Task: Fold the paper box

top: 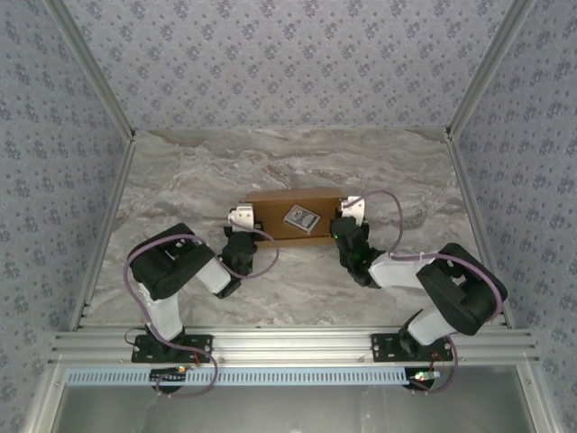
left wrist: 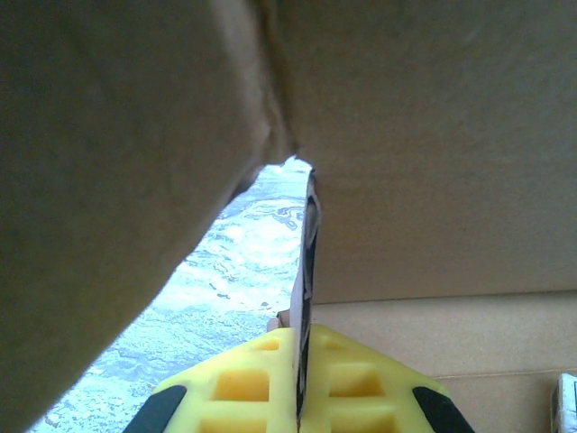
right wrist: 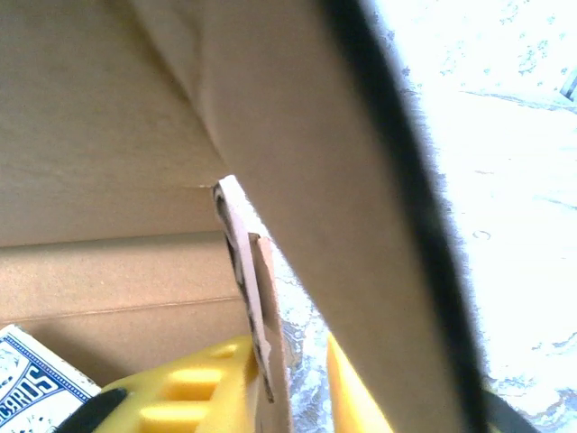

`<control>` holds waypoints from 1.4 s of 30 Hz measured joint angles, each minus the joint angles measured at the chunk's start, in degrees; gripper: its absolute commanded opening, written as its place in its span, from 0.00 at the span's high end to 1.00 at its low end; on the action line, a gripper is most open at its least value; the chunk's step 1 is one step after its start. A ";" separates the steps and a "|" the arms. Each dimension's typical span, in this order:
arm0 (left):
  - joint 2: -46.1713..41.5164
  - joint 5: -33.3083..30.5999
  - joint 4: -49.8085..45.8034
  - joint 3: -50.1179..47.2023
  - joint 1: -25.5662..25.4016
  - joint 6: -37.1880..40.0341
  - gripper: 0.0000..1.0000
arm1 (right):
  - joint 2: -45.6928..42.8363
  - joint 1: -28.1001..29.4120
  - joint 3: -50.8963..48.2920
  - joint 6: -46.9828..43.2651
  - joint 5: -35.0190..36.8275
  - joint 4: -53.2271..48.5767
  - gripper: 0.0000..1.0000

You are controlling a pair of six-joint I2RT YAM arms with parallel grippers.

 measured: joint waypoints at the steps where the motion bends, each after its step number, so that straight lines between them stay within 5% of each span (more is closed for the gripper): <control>1: 0.00 -0.02 0.00 0.00 0.00 0.04 1.00 | -0.52 0.00 -0.20 0.07 0.00 -0.57 0.65; 7: -0.33 0.00 0.07 0.00 0.00 0.39 1.00 | -9.44 0.15 -2.84 0.24 -1.01 -7.26 0.51; 20: -0.48 2.49 -0.02 0.07 -1.55 0.39 1.00 | -42.47 1.22 -5.79 -1.95 -7.48 -31.65 0.42; 37: -1.53 -1.64 -5.03 2.23 -1.49 1.27 1.00 | -23.26 -1.38 -4.42 2.93 -14.12 -27.52 0.46; 42: -1.75 -2.34 -5.73 2.38 -1.49 1.29 1.00 | -21.05 -1.42 -3.93 4.61 -17.31 -24.68 0.37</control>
